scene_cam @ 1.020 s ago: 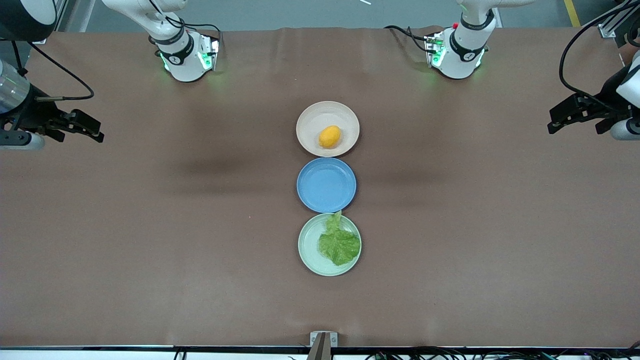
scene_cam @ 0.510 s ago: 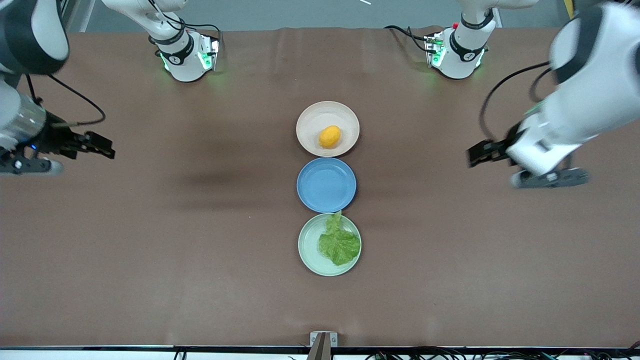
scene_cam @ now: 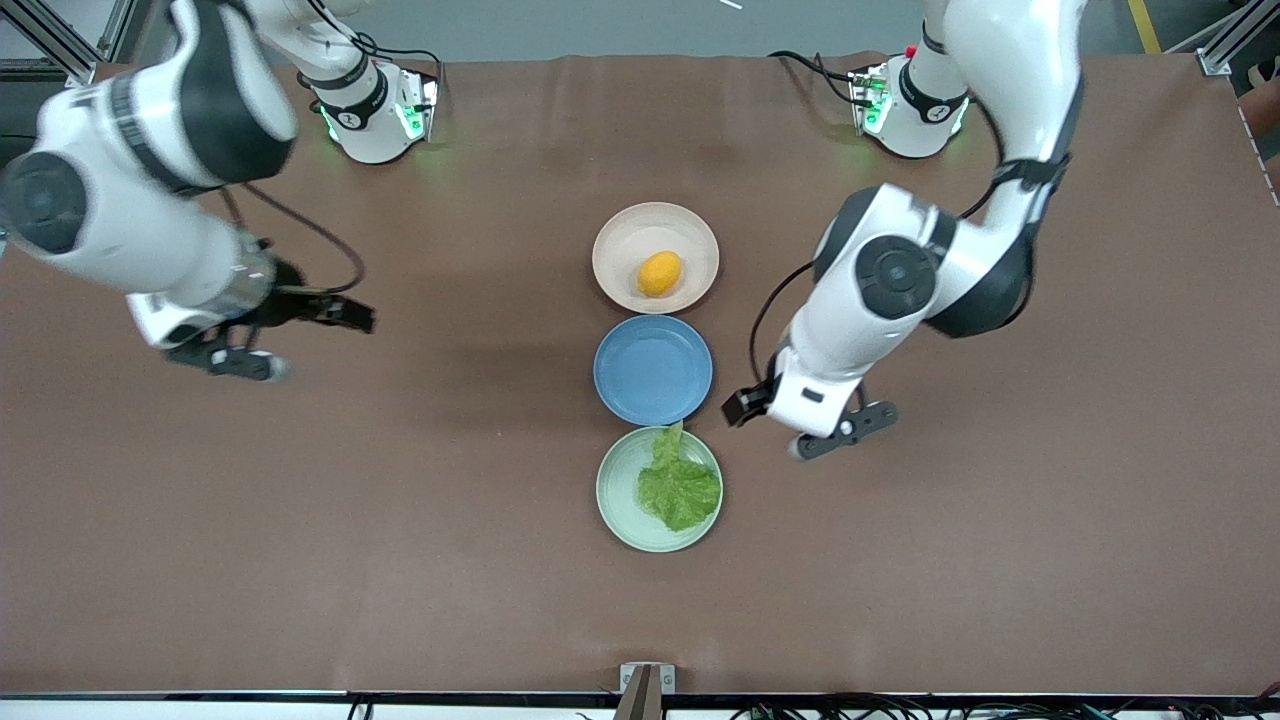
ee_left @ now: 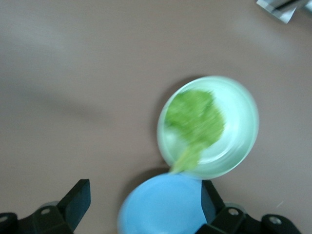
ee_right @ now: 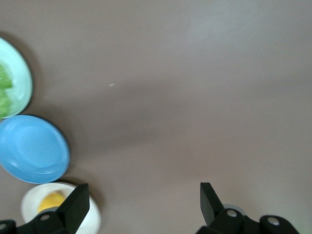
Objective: Pick lemon and lettuce from plates
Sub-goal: 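Reach the right gripper to the lemon while the left gripper reaches the lettuce, then close the right gripper on the lemon while the left gripper grasps the lettuce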
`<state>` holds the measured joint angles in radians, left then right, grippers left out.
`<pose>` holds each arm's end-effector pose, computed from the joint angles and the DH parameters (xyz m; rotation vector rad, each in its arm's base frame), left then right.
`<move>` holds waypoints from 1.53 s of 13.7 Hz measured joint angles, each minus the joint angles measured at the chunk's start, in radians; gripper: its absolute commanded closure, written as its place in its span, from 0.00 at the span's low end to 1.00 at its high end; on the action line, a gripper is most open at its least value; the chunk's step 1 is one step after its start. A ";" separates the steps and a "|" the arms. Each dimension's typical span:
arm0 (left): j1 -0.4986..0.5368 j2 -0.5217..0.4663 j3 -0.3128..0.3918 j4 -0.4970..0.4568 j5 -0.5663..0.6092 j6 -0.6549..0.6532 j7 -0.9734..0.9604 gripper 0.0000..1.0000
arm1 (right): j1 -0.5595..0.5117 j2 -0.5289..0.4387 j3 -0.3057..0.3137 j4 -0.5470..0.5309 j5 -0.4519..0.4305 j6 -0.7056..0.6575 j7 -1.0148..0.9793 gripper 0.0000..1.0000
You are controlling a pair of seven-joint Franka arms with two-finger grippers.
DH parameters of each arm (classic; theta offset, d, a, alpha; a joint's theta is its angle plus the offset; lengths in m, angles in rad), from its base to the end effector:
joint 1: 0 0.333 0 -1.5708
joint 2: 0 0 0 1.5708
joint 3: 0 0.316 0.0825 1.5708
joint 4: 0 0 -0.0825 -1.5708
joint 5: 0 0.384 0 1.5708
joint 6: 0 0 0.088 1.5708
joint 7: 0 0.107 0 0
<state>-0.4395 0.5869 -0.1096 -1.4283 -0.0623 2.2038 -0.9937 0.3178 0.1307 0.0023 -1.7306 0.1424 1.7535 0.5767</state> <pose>0.6317 -0.3705 0.3734 2.8352 0.7250 0.0866 0.5568 0.1979 0.4896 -3.0217 0.4414 0.2406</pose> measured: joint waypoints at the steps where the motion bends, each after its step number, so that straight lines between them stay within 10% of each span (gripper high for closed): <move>1: -0.016 0.046 0.001 0.009 0.000 0.103 -0.094 0.00 | 0.071 0.000 0.002 -0.011 0.001 0.035 0.104 0.00; 4: -0.052 0.161 0.005 0.025 0.003 0.344 -0.394 0.00 | 0.276 0.017 0.004 -0.076 0.000 0.181 0.376 0.00; 10: -0.089 0.244 0.013 0.039 0.051 0.368 -0.581 0.00 | 0.533 0.214 0.001 -0.111 -0.093 0.413 0.821 0.02; 21: -0.087 0.305 0.028 0.043 0.098 0.380 -0.582 0.25 | 0.671 0.457 -0.005 -0.073 -0.170 0.637 1.102 0.03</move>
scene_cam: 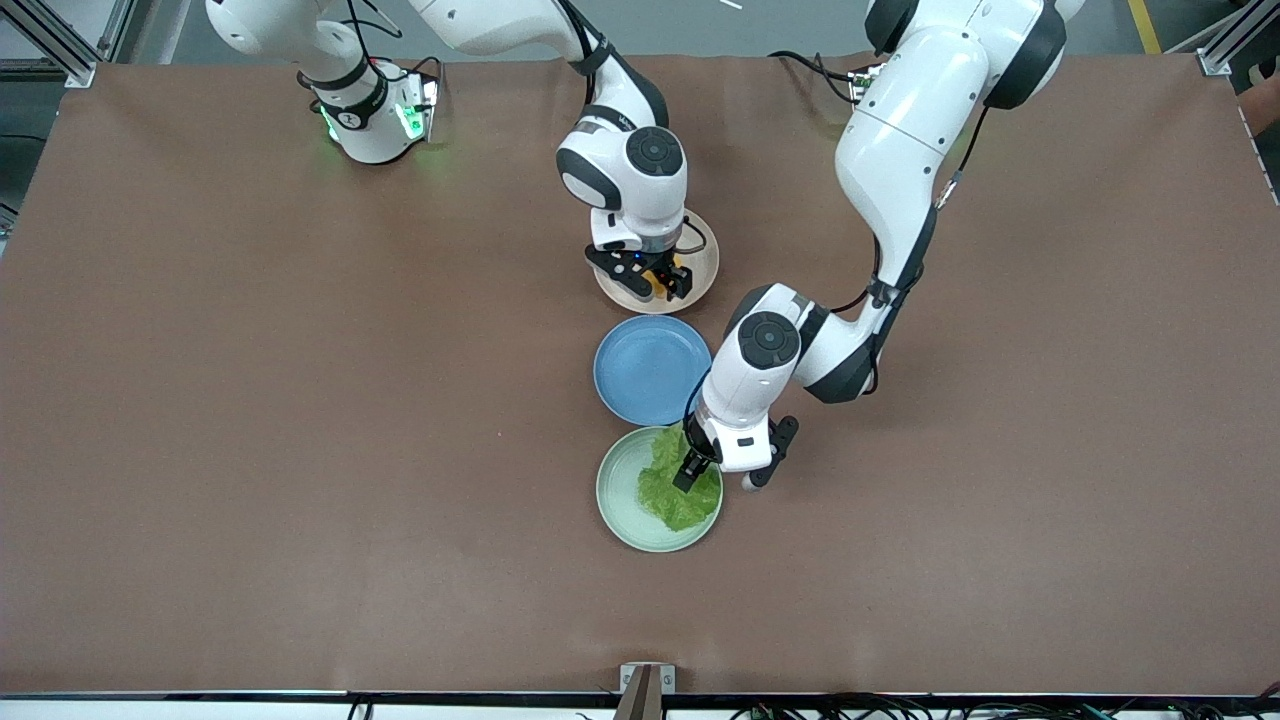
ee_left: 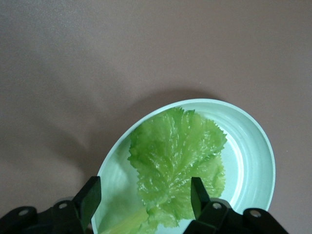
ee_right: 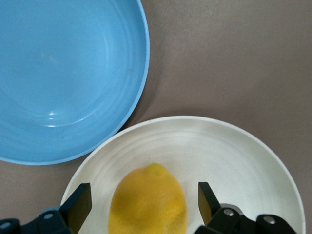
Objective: Pick lemon and lettuce from plates
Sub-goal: 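Close the right gripper on the lemon while the left gripper grasps the lettuce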
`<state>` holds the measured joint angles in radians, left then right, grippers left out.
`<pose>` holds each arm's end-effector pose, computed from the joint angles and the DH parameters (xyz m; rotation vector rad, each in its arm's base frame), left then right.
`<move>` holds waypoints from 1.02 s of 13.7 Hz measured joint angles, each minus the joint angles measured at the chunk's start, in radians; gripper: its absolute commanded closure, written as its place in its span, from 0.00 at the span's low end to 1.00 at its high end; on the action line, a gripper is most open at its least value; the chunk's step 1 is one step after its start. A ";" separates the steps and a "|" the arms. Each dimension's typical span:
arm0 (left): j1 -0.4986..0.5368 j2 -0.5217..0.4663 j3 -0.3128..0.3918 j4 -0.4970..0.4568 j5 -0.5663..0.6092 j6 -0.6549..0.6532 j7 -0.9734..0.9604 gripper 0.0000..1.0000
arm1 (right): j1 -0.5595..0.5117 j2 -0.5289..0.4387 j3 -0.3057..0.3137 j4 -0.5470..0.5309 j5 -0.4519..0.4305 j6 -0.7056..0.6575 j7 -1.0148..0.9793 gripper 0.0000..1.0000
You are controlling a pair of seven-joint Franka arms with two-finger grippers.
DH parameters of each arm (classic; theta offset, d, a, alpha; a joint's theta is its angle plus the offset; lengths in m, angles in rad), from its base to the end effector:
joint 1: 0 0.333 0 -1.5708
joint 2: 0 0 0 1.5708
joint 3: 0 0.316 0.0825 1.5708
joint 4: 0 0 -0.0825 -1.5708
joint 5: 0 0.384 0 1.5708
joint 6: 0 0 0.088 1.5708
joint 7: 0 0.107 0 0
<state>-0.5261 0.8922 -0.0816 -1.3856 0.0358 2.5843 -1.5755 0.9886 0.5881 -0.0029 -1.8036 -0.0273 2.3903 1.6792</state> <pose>0.6318 -0.4220 0.2065 2.5113 1.3404 0.1603 0.3612 0.5451 0.2183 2.9594 -1.0353 0.0303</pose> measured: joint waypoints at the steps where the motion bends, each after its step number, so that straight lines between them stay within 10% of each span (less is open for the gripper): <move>1: 0.000 0.003 0.000 0.001 0.000 0.009 0.000 0.26 | 0.006 0.000 0.000 0.001 0.000 0.004 0.004 0.05; 9: -0.001 0.007 0.000 0.005 0.000 0.031 0.000 0.44 | 0.040 0.020 -0.001 0.001 -0.001 0.011 0.019 0.20; 11: -0.002 0.013 0.000 0.005 0.000 0.031 0.000 0.53 | 0.040 0.023 -0.002 0.001 -0.005 0.015 0.019 0.46; 13: -0.002 0.021 0.000 0.005 0.000 0.031 0.000 0.68 | 0.040 0.022 -0.004 0.002 -0.023 0.017 0.019 0.97; 14: -0.002 0.023 0.000 0.005 0.000 0.032 0.000 0.77 | 0.040 0.022 -0.005 0.003 -0.031 0.017 0.020 1.00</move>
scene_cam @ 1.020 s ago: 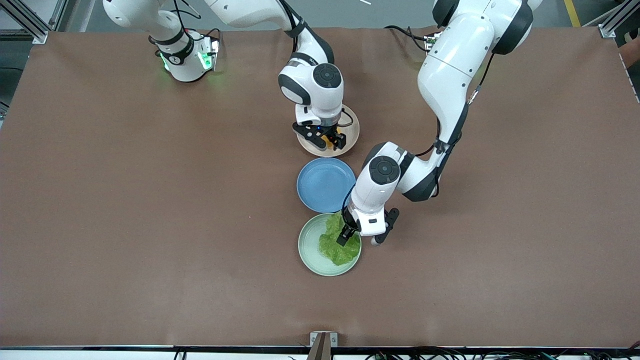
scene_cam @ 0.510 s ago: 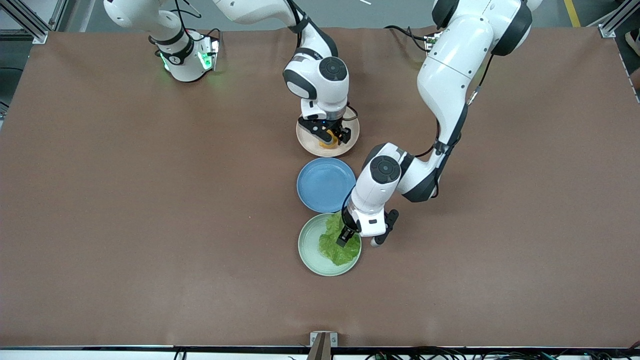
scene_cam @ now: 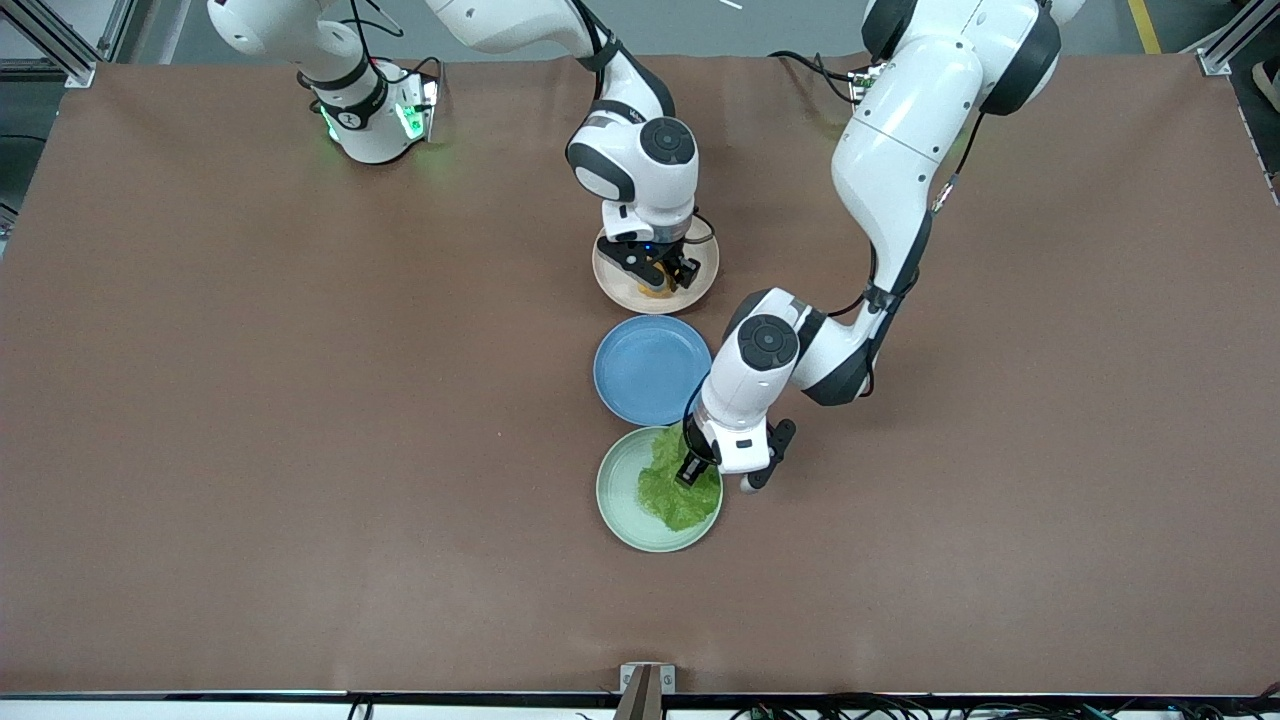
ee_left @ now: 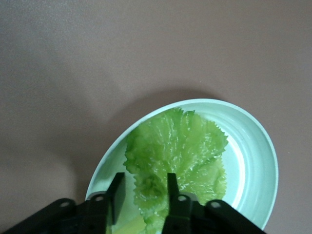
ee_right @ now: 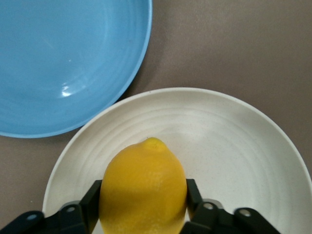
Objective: Pick lemon and lettuce from plates
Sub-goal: 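Close the right gripper on the lemon while the left gripper grasps the lettuce, then carry the lemon off the plate while the left gripper carries the lettuce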
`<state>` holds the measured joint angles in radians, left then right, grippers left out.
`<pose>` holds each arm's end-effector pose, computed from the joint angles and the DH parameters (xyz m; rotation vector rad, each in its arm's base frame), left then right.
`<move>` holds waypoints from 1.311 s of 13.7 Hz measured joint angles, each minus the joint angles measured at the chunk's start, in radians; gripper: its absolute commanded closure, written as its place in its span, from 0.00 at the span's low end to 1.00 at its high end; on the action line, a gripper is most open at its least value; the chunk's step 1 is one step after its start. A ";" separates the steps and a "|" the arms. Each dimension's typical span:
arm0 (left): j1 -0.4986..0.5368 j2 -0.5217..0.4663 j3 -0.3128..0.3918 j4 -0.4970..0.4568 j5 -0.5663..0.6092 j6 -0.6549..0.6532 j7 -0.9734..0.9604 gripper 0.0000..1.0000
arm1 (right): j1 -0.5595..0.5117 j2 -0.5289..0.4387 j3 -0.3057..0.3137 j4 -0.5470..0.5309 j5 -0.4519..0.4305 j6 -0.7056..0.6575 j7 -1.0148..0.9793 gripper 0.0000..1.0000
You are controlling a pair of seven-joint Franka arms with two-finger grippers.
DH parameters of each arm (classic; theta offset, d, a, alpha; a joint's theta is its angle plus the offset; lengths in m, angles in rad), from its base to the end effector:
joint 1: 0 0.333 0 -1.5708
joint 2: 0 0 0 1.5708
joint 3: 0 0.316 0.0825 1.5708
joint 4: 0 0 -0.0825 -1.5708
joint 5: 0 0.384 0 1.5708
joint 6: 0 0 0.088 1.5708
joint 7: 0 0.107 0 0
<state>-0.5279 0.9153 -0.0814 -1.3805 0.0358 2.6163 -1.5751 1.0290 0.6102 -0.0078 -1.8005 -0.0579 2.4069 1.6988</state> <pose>0.6317 -0.4233 0.1950 2.4998 1.3333 0.1672 0.3417 0.5577 0.2065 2.9727 -0.9738 0.0648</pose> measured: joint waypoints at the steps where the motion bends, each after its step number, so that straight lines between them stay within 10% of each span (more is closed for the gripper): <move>1: 0.000 0.001 0.000 0.000 0.000 0.001 0.000 0.86 | 0.000 0.000 -0.003 0.000 -0.003 -0.001 0.000 1.00; 6: 0.000 0.002 0.000 0.014 0.000 0.006 0.000 1.00 | -0.095 -0.086 -0.024 0.034 -0.005 -0.152 -0.158 1.00; 12: 0.012 -0.068 -0.001 0.047 -0.014 -0.010 -0.001 1.00 | -0.472 -0.264 -0.030 -0.093 0.052 -0.240 -0.832 1.00; 18: 0.092 -0.287 0.001 0.009 -0.018 -0.459 0.190 0.99 | -0.795 -0.257 -0.030 -0.224 0.058 -0.047 -1.364 0.99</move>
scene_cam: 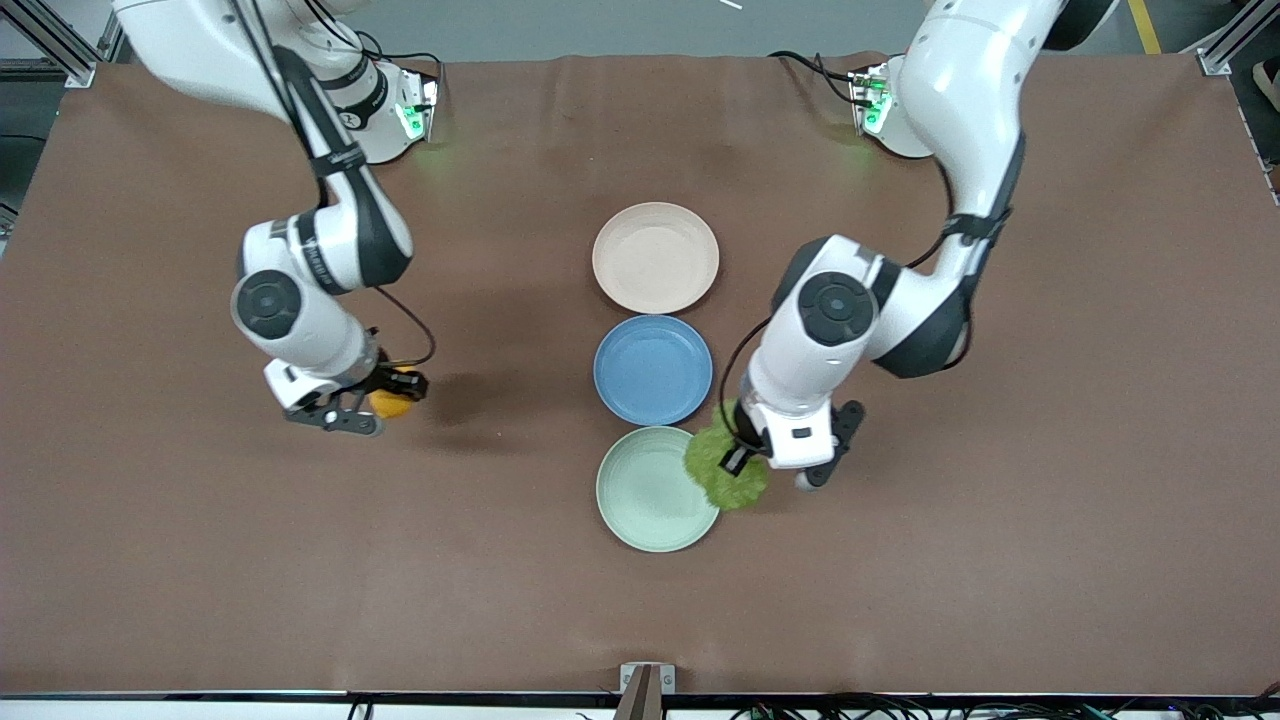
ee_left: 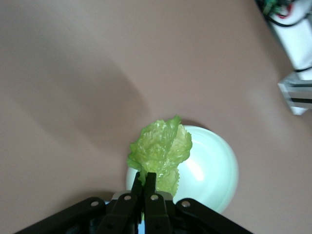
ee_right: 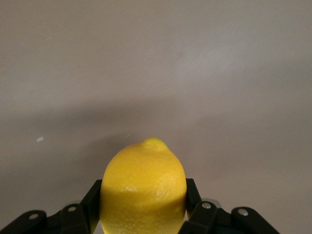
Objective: Pick lemon and lettuce from plates
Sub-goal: 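Carry the lemon off the plate while the left gripper carries the lettuce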
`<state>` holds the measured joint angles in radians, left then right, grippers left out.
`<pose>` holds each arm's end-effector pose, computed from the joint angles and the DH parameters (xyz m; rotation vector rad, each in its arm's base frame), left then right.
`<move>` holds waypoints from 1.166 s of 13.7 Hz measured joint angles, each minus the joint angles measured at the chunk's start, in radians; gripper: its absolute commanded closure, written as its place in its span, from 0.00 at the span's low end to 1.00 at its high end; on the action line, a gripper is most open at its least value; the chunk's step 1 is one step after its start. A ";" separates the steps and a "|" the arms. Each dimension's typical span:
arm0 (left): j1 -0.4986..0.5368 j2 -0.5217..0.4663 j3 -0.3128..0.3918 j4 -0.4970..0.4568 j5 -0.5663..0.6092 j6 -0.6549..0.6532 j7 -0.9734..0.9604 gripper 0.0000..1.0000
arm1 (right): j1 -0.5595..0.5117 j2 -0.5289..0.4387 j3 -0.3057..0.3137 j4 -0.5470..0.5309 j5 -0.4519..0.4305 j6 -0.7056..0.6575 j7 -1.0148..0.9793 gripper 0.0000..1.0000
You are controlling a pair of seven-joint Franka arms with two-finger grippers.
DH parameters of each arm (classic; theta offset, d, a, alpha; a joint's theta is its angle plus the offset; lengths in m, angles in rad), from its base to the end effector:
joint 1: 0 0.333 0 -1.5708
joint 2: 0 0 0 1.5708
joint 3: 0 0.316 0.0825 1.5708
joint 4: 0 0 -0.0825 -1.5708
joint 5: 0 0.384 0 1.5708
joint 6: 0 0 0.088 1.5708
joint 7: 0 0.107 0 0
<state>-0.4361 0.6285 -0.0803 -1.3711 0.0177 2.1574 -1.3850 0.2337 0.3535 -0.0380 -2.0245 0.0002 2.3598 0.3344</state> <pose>0.6498 -0.3534 0.3647 2.7078 1.2732 0.1021 0.5865 0.1169 0.2721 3.1170 -0.2132 -0.0217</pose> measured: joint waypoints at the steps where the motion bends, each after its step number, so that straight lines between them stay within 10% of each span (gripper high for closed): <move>1: 0.034 -0.037 0.000 -0.037 0.000 -0.048 0.087 0.99 | -0.037 0.018 0.001 -0.007 0.000 0.038 -0.056 0.99; 9: 0.307 -0.228 0.002 -0.452 0.000 -0.091 0.773 0.99 | -0.167 0.154 0.004 0.023 0.000 0.143 -0.272 0.97; 16: 0.367 -0.184 0.001 -0.613 0.000 0.198 0.962 0.96 | -0.214 0.168 0.006 0.027 0.000 0.139 -0.330 0.92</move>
<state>-0.0689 0.4448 -0.0789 -1.9843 0.0174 2.3550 -0.4228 0.0199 0.5215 -0.0319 -1.9978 0.0003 2.4986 0.0040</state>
